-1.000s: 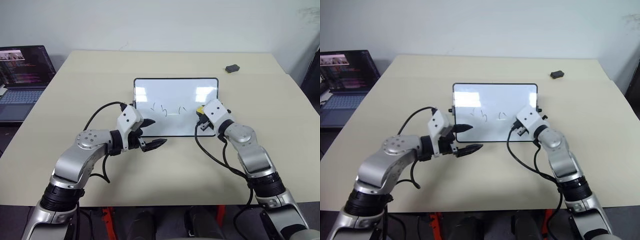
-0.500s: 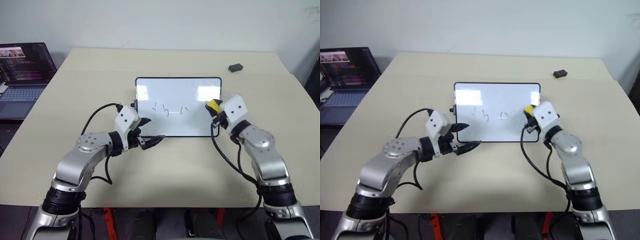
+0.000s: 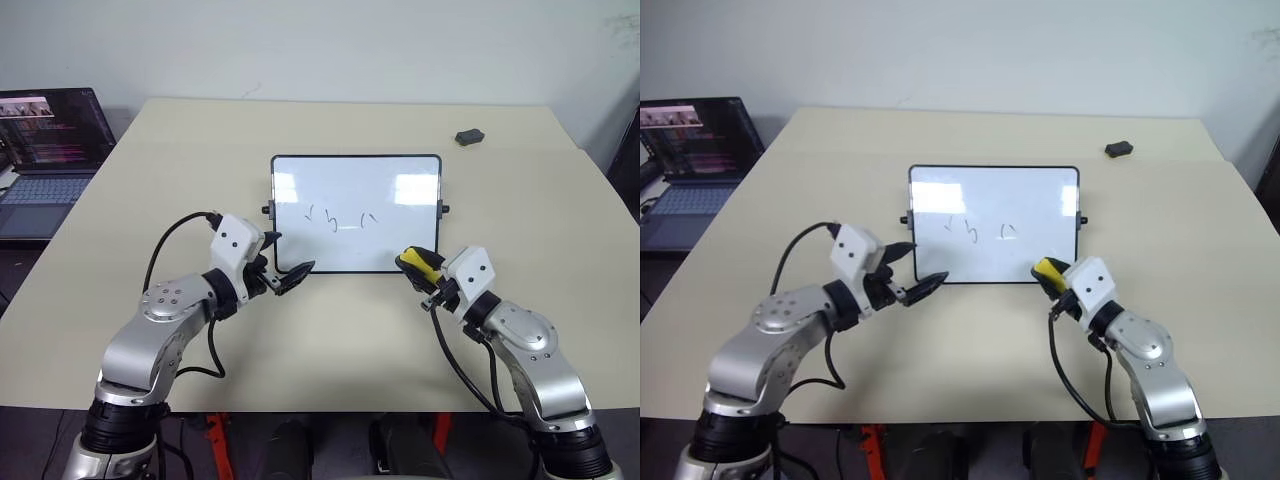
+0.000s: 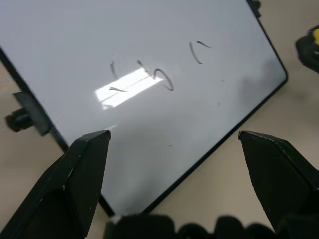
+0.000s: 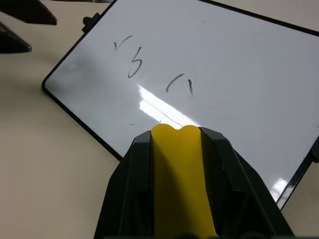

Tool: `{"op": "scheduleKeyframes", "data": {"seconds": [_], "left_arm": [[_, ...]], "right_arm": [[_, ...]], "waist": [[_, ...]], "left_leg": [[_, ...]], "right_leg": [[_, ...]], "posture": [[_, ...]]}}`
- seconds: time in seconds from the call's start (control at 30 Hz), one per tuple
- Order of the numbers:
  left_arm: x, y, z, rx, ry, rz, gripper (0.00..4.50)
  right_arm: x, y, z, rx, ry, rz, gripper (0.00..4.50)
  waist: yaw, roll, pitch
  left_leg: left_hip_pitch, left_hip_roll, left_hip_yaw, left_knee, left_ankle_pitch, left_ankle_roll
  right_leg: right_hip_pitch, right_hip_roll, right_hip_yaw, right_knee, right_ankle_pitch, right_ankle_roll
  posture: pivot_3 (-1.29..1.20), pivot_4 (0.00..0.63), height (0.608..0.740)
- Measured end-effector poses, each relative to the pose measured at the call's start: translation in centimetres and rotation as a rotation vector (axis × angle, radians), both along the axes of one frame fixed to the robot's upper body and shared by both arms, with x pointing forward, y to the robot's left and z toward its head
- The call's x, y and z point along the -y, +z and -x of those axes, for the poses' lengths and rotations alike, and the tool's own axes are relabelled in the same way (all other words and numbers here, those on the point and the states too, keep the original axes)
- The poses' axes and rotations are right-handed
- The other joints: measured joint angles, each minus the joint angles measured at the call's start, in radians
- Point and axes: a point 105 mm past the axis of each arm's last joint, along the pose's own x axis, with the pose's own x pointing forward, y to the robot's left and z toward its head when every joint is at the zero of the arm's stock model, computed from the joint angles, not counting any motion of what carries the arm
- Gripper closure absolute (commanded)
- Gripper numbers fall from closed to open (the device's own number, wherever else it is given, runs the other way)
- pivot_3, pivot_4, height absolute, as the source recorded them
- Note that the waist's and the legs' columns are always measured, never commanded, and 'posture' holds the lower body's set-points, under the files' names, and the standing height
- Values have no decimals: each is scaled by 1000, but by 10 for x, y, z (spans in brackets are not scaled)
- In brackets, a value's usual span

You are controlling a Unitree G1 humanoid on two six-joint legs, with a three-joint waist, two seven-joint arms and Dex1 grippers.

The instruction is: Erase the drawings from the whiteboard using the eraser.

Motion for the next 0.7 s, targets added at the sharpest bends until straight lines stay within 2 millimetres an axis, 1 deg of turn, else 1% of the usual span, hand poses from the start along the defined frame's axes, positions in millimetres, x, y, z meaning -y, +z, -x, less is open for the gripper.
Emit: {"op": "scheduleKeyframes", "data": {"seconds": [0.2,0.23,0.33,0.4,0.6,0.7], "left_arm": [[-2,-7,6,-26,7,-9,0],[-3,-8,8,-35,6,-19,0],[-3,-7,10,-50,2,-33,0],[-2,-7,11,-55,-1,-34,0],[-2,-7,11,-81,-2,-40,0],[-2,-5,10,-79,-4,-42,0]], "right_arm": [[-8,3,0,71,43,33,3523],[-11,8,-4,95,49,40,3523],[-21,37,-21,210,74,59,3523],[-28,50,-32,255,77,79,3523],[-48,65,-68,268,72,127,3523],[-55,68,-86,261,49,143,3523]], "waist": [[-3,0,0],[-4,0,0],[-4,0,0],[-2,0,0],[-2,0,0],[-2,0,0]], "left_leg": [[0,0,0,0,0,0],[0,0,0,0,0,0],[1,0,0,0,0,0],[1,0,0,0,0,0],[-1,0,1,0,0,0],[0,0,1,0,0,0]], "right_leg": [[0,0,0,0,0,0],[0,0,0,1,0,0],[0,0,0,1,0,0],[0,0,-1,1,0,0],[-1,0,0,0,0,0],[-1,0,0,0,0,-1]], "posture": [[0,150,740],[0,150,740],[0,150,740],[0,150,740],[0,150,740],[0,150,740]]}}
